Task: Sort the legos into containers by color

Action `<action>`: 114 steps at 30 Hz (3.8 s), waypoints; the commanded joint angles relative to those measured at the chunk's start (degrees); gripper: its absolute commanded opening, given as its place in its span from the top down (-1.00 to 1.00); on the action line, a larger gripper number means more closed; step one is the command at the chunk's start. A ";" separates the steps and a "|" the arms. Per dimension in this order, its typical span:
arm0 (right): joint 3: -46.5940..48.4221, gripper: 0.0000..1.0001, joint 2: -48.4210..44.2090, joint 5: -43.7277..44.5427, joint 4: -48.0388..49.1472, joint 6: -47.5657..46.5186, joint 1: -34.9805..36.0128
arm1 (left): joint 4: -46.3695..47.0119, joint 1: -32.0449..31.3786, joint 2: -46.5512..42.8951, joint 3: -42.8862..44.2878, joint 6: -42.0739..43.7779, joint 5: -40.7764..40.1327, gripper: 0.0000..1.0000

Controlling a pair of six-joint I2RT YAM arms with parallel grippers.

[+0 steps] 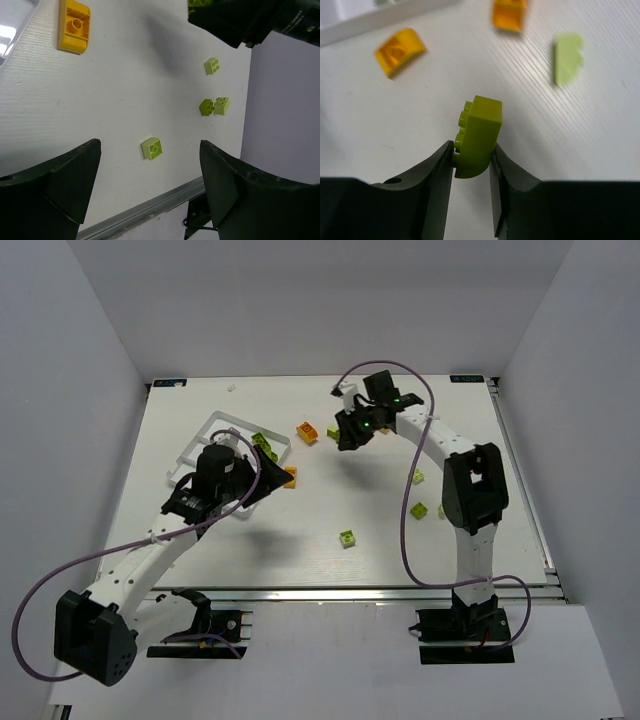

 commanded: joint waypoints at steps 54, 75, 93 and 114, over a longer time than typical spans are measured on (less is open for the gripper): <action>10.88 0.65 0.16 -20.24 4.88 8.99 -4.10 | -6.95 -0.27 -1.74 4.35 3.19 -3.98 0.15; -9.00 -0.36 -14.26 -17.52 -5.86 -0.60 -16.86 | -15.90 -3.70 40.08 33.70 17.26 -20.85 -0.36; -7.95 -0.36 -13.03 -18.84 -5.77 -0.51 -19.85 | -22.23 -5.27 55.66 47.60 19.81 -25.51 -0.39; -10.14 -0.36 -14.17 -19.54 -5.42 -0.25 -19.94 | -22.41 -8.53 56.28 44.43 17.52 -26.82 0.12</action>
